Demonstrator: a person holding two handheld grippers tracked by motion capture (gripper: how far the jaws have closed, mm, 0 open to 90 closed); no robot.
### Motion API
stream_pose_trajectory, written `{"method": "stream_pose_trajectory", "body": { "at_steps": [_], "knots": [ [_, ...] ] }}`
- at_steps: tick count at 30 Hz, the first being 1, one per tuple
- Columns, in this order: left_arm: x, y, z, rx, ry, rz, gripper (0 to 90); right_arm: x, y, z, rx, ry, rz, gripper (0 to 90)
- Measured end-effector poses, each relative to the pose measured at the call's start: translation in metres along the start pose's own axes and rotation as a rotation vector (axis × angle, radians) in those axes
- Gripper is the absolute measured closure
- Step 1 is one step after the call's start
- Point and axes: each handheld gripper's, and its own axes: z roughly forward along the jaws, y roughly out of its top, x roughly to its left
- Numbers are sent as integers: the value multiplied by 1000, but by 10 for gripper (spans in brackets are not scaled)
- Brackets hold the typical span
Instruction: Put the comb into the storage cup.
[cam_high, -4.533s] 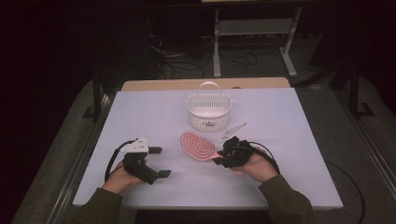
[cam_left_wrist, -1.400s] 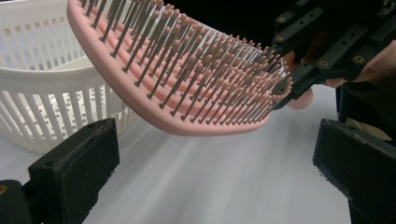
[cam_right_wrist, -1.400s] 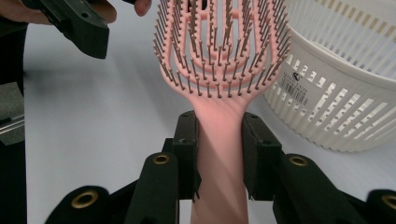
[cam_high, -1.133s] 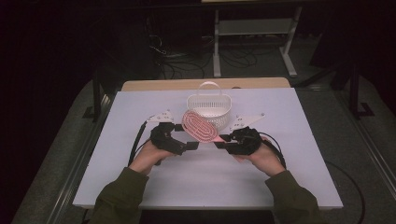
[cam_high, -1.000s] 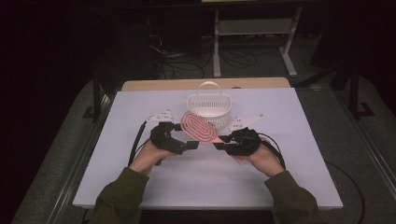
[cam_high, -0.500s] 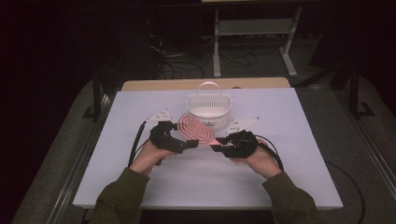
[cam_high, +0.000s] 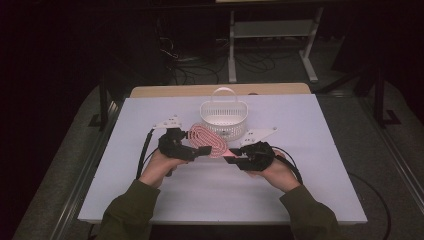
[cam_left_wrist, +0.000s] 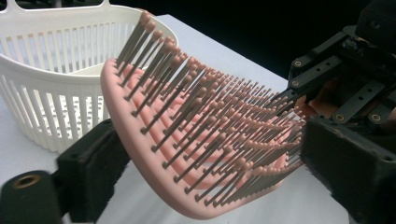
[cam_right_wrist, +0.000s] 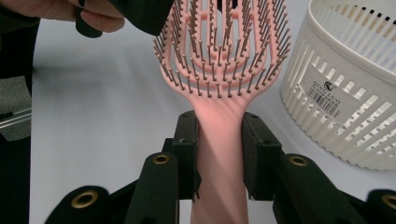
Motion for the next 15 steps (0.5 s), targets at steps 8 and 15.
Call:
{"method": "stream_pose_trajectory", "body": {
  "at_steps": [8,15],
  "knots": [
    [2,1,-2,-7,-5,-32,164,2,-1,1,-1,-7,-16,689],
    [2,1,-3,-10,-25,-43,239,4,-1,2,0,-13,-26,689]
  ]
}}
